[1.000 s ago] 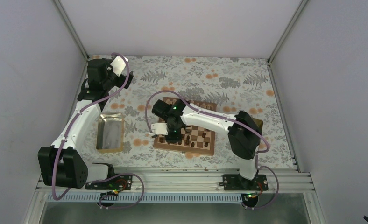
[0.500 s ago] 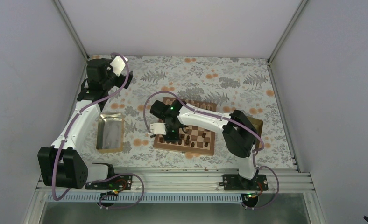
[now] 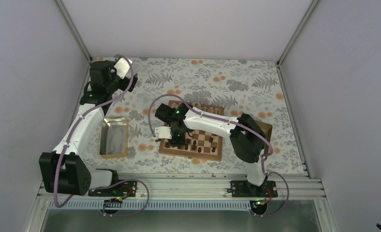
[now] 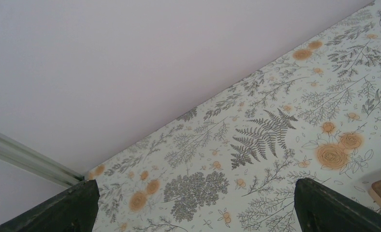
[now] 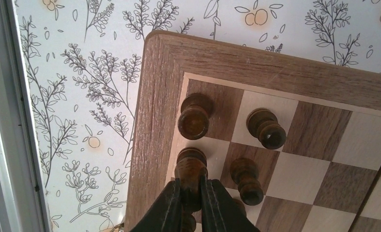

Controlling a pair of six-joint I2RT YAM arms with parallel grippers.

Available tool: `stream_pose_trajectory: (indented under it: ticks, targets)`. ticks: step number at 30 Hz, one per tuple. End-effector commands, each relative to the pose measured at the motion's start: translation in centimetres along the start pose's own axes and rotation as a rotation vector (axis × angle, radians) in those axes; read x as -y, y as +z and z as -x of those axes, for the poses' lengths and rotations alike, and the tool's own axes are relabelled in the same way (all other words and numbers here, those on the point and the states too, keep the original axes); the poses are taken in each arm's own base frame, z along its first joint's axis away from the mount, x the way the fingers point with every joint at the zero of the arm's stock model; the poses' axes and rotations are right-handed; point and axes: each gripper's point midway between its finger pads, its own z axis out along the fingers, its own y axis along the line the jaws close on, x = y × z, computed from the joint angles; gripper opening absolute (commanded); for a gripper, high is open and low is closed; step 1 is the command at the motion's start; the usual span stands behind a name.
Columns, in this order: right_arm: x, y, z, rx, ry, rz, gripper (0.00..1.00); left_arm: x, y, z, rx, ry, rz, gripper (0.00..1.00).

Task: Set up the chess pieces on the board
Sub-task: Place the chess piece on the chessboard.

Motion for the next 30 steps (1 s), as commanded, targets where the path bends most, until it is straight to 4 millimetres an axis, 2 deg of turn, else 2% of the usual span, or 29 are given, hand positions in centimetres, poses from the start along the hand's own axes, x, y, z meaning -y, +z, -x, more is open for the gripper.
stream_pose_trajectory:
  ticks: [1,15,18,22,26,29,30]
  targets:
    - [1.1,0.3,-0.1,-0.005,0.006,-0.024,0.13,0.1,-0.5,0.4,0.022,0.005,-0.008,1.00]
    - [1.1,0.3,-0.3,-0.011,0.010,-0.020,0.19,0.1,-0.5,0.5,0.023,0.007,-0.010,1.00]
    - [1.2,-0.2,-0.1,-0.003,0.013,-0.031,0.23,0.1,-0.5,0.5,0.023,0.008,-0.009,1.00]
    - [1.0,-1.8,0.4,0.025,0.016,-0.035,0.27,0.0,-0.5,0.5,0.024,0.007,-0.008,1.00]
    - [1.4,-4.5,0.3,0.049,0.028,-0.097,0.31,0.0,-0.6,0.6,0.026,0.008,-0.008,1.00]
    - [1.9,-6.8,-0.7,0.063,0.057,-0.147,0.34,0.0,-0.7,0.6,0.027,0.008,-0.008,1.00]
    - [2.5,-7.4,-1.7,0.058,0.082,-0.168,0.36,0.0,-0.6,0.6,0.026,0.007,-0.008,1.00]
